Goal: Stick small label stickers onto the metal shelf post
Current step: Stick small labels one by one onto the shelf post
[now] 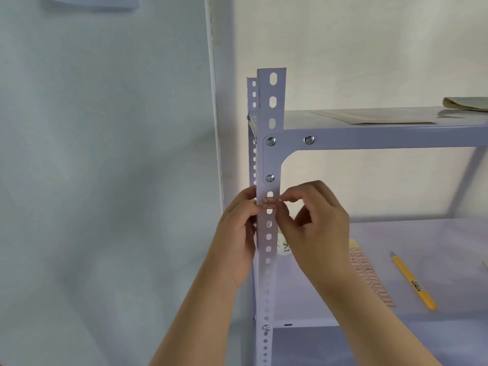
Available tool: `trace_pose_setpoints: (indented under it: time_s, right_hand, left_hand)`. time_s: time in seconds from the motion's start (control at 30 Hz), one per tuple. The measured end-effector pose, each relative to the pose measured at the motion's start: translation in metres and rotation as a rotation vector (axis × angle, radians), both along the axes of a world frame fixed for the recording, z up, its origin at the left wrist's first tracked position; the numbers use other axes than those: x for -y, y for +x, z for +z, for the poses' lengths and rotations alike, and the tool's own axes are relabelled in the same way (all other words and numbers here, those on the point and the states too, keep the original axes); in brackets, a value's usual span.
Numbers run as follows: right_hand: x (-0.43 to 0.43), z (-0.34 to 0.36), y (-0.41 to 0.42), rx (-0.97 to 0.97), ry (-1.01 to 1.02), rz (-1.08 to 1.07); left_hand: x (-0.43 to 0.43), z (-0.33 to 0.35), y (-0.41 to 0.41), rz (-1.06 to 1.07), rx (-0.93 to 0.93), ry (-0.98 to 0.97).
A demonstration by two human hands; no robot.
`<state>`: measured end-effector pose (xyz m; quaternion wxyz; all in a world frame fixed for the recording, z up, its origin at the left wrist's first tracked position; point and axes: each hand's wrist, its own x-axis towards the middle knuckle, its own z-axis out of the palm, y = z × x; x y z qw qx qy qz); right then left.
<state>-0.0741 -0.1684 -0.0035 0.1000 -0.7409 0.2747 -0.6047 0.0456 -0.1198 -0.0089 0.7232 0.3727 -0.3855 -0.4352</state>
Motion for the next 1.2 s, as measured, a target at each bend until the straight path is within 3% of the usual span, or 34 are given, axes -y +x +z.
trace_pose_setpoints:
  time_s: [0.17,0.57,0.9,1.2]
  right_hand:
    - [0.014,0.004,0.005,-0.214,-0.448,-0.128]
    - [0.036,0.042,-0.009,-0.626,-0.999,-0.100]
    - [0.044,0.042,-0.002,-0.753,-1.006,-0.141]
    - [0.047,0.045,-0.011,-0.772,-0.958,-0.029]
  left_hand:
    - [-0.002,-0.001,0.001,0.025,0.043,-0.016]
    - [-0.006,0.002,0.002,-0.009,0.125,-0.047]
    - [-0.007,0.005,0.000,0.039,0.164,-0.009]
    - [-0.010,0.006,-0.003,0.035,0.101,0.017]
